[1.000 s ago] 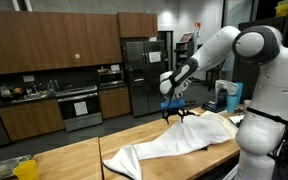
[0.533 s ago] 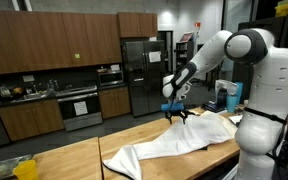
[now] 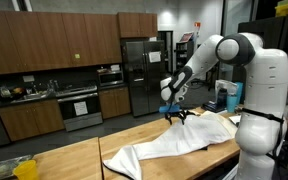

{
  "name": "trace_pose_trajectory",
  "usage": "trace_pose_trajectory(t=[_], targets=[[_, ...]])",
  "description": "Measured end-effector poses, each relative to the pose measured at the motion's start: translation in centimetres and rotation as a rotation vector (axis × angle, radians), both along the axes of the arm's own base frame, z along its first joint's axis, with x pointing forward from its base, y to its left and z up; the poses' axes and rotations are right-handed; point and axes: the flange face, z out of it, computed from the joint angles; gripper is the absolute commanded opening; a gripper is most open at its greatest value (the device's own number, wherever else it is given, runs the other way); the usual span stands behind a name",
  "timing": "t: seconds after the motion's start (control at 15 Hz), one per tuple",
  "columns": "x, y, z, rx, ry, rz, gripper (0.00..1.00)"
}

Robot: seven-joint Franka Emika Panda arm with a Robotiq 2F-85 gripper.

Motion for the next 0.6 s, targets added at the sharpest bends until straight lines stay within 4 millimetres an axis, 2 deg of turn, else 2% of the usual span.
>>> trace_pose_trajectory(t=[0.2, 0.27, 0.33, 0.4, 0.6], targets=[[0.9, -0.2, -0.6, -0.036, 0.011, 0.002, 1.00], [1.0, -0.3, -0.9, -0.040, 0.019, -0.001, 0.75], [1.2, -0.3, -1.2, -0.042, 0.028, -0.006, 0.74], [1.3, -0.4, -1.4, -0.045, 0.038, -0.011, 0.68], [1.5, -0.6, -1.9, -0.049, 0.060, -0.023, 0.44]])
